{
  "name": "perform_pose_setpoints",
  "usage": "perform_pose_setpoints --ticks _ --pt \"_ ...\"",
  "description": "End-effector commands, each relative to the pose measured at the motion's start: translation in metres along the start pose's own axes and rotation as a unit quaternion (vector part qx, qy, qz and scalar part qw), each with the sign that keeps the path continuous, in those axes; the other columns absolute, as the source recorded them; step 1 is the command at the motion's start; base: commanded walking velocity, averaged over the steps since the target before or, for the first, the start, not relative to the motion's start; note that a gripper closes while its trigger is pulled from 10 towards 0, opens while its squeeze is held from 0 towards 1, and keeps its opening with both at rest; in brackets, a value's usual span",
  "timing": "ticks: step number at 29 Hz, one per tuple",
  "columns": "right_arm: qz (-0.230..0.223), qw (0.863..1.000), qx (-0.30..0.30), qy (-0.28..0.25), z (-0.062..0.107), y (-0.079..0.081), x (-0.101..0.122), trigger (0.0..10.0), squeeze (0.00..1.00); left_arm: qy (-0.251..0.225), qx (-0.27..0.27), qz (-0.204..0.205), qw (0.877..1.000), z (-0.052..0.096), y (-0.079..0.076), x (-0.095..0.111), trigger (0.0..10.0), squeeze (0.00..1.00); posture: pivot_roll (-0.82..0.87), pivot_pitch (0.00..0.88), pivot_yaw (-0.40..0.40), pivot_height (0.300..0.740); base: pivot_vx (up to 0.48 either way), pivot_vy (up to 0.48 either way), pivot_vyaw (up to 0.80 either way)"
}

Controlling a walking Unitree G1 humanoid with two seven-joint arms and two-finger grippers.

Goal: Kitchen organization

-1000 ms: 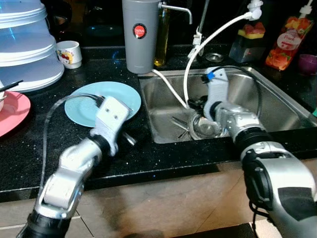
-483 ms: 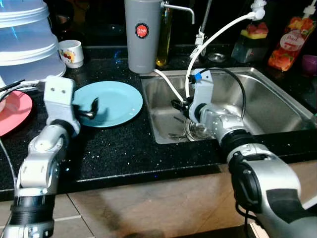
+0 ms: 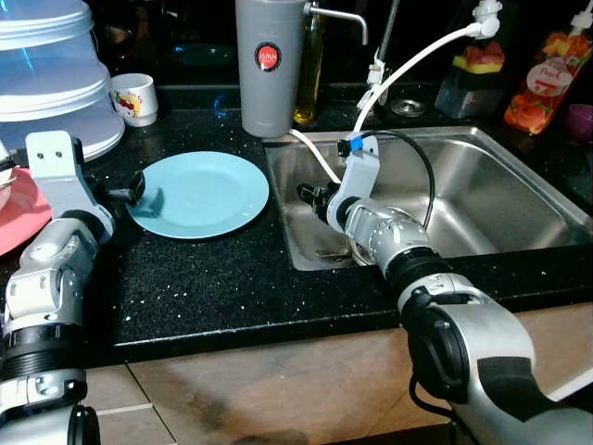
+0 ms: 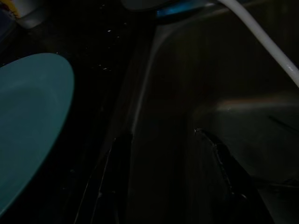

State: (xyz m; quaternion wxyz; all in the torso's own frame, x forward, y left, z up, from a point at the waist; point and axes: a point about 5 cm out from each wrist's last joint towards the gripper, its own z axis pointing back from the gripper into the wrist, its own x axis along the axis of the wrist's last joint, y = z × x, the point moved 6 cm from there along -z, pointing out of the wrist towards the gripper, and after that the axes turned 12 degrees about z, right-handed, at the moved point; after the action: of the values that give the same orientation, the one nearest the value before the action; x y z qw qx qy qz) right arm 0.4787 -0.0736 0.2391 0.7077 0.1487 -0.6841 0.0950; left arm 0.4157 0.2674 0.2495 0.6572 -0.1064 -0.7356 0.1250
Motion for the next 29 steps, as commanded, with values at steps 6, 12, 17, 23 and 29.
perform_pose_setpoints --ticks 6,12,17,23,29 --pt "-0.081 0.996 -0.019 -0.023 -0.003 0.004 0.013 10.0 0.00 0.059 0.013 0.087 0.994 -0.013 0.007 -0.016 10.0 0.00 0.06 0.116 -0.031 0.740 0.000 0.000 0.00" --pt "-0.109 0.994 -0.003 -0.016 -0.006 0.016 0.010 10.0 0.00 0.080 0.015 0.120 0.989 -0.018 0.007 -0.020 10.0 0.00 0.06 0.120 -0.035 0.740 0.000 0.000 0.00" --pt "-0.150 0.988 0.024 0.001 -0.008 0.034 0.001 10.0 0.00 0.110 0.022 0.133 0.985 -0.020 0.011 -0.029 10.0 0.00 0.06 0.125 -0.032 0.740 0.000 0.000 0.00" --pt "-0.212 0.973 0.077 0.045 -0.007 0.062 -0.016 10.0 0.00 0.119 0.010 0.159 0.980 -0.022 0.008 -0.029 10.0 0.00 0.06 0.125 -0.033 0.740 0.000 0.000 0.00" --pt "-0.242 0.963 0.097 0.062 -0.006 0.076 -0.028 10.0 1.00 0.121 -0.013 0.195 0.973 -0.025 -0.005 -0.026 10.0 0.00 0.06 0.122 -0.037 0.740 0.000 0.000 0.00"
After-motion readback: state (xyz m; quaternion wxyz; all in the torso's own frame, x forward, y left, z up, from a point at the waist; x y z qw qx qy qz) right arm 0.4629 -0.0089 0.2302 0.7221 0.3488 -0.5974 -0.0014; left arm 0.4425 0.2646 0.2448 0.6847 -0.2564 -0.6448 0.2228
